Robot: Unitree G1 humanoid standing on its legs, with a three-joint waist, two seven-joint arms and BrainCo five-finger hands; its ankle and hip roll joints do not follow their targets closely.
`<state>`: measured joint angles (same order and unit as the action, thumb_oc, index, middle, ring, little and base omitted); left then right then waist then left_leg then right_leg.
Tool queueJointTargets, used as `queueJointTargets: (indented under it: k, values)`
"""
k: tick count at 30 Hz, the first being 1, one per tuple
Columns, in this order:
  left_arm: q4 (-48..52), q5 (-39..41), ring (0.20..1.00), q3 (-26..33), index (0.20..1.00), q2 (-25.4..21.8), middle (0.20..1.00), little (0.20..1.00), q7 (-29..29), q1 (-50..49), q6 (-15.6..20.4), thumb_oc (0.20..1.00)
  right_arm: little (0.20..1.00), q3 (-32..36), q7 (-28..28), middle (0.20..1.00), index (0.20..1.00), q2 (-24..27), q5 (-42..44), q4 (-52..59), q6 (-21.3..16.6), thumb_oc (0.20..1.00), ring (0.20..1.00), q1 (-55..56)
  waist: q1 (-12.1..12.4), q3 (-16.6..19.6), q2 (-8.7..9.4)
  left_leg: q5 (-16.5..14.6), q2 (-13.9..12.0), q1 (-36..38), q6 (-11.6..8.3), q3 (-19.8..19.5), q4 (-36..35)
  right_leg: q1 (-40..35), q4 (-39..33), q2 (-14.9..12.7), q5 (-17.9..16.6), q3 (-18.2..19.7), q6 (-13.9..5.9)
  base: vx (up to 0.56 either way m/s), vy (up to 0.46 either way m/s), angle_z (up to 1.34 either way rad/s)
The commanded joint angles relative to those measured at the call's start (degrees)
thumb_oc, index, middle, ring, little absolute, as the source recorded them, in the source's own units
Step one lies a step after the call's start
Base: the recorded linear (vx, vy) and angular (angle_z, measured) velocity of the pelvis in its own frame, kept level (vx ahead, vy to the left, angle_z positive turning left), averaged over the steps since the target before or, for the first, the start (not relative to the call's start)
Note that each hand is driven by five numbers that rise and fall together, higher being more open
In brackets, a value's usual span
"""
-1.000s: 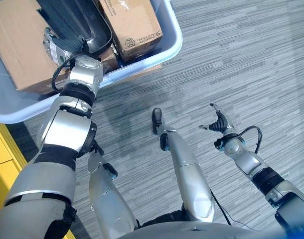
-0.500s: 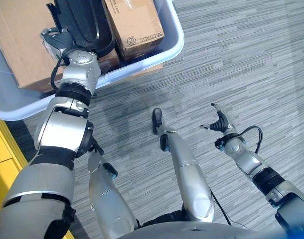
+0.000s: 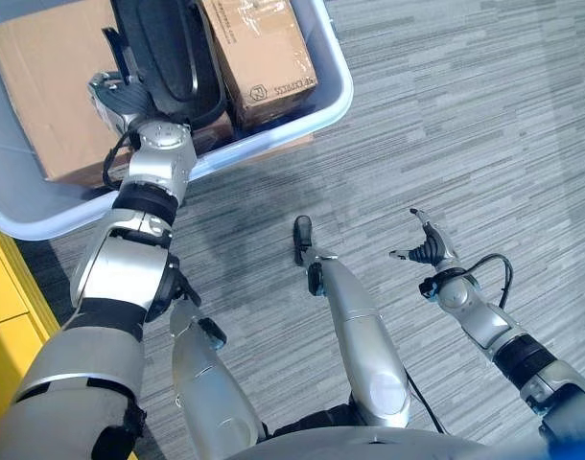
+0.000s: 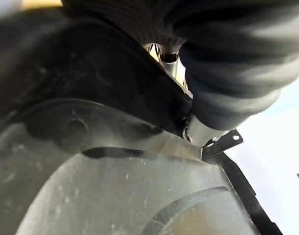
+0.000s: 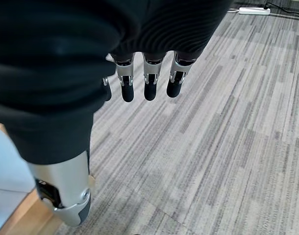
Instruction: Move parts from the plastic box to the shelf.
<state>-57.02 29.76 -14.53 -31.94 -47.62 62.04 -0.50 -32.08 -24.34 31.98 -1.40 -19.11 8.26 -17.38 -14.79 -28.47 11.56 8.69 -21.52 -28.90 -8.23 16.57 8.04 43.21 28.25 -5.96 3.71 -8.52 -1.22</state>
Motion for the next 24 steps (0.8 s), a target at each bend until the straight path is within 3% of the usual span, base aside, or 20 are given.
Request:
queueJointTargets:
  k: [1, 12, 15, 16, 21, 23, 24]
  values:
    - [1.15, -2.69, 0.2, 5.47, 0.2, 3.19, 0.2, 0.2, 2.89, -4.85, 4.31, 0.2, 1.0, 2.36, -3.38, 1.0, 1.0, 1.02, -1.91, 0.31, -3.63, 1.0, 1.0, 2.04, -0.46, -1.33, 0.28, -6.92, -5.73, 0.97, -3.5, -2.32, 11.05, -7.61, -8.42, 1.06, 1.34, 0.56, -2.89, -0.06, 0.282, 0.07]
    - [8.66, -13.9, 0.2, 9.1, 0.2, -2.14, 0.2, 0.2, -5.49, -7.02, 8.89, 0.2, 1.0, 2.46, -3.32, 1.0, 1.0, 2.61, -3.84, -1.99, -5.77, 1.0, 1.0, 4.81, 1.23, -1.28, -4.77, -6.33, -3.89, 13.7, -2.81, -0.94, 8.34, -19.32, -8.16, -0.03, 4.33, 2.02, -1.99, -0.02, 0.155, 0.04]
    - [11.66, -15.16, 0.2, 9.01, 0.2, -3.7, 0.2, 0.2, -7.98, -7.34, 9.2, 0.2, 1.0, 2.82, -3.02, 1.0, 1.0, 2.98, -5.01, -2.89, -6.53, 1.0, 1.0, 6.19, 1.34, 0.03, -6.14, -5.89, -3.13, 15.75, -2.59, -1.11, 7.58, -21.96, -9.11, -0.24, 4.65, 2.37, -1.74, 0.01, 0.171, -0.01]
    - [13.77, -17.15, 0.2, 8.96, 0.2, -4.9, 0.2, 0.2, -9.39, -7.8, 8.63, 0.2, 1.0, 3.1, -2.59, 1.0, 1.0, 3.29, -5.3, -3.91, -6.86, 1.0, 1.0, 6.95, 1.38, 1.33, -7.56, -5.39, -2.29, 17.44, -2.37, -1.39, 6.67, -24.21, -10.36, -0.61, 4.75, 2.85, -1.67, 0.02, 0.204, 0.06]
    - [16.71, -16.04, 0.2, 8.38, 0.2, -6.23, 0.2, 0.2, -8.31, -7.82, 8.22, 0.2, 1.0, 3.06, 0.56, 1.0, 1.0, 3.79, -8.6, -4.11, -7.34, 1.0, 1.0, 7.55, 1.55, 3.76, -9.23, -4.95, -0.98, 19.98, -2.2, -1.24, 5.07, -27.85, -12.05, -1.83, 4.94, 3.0, -1.88, 0.01, 0.163, 0.01]
    - [17.58, -14.85, 0.2, 8.17, 0.2, -5.85, 0.2, 0.2, -6.87, -8.49, 9.18, 0.2, 1.0, 3.27, 1.3, 1.0, 1.0, 3.9, -8.09, -4.0, -7.59, 1.0, 1.0, 7.87, 1.64, 4.8, -9.8, -4.94, -0.44, 21.61, -2.07, -1.07, 3.93, -29.87, -13.15, -2.44, 4.78, 2.71, -2.13, 0.02, 0.179, 0.09]
    - [19.25, -15.39, 0.2, 8.09, 0.2, -4.49, 0.2, 0.2, -4.13, -10.97, 10.67, 0.2, 1.0, 4.0, 3.6, 1.0, 1.0, 3.77, -8.18, -3.69, -9.46, 1.0, 1.0, 8.6, 1.95, 6.28, -10.66, -4.91, 0.49, 23.88, -1.9, -0.84, 1.74, -32.43, -14.64, -3.32, 4.5, 2.14, -2.67, 0.02, 0.183, 0.12]
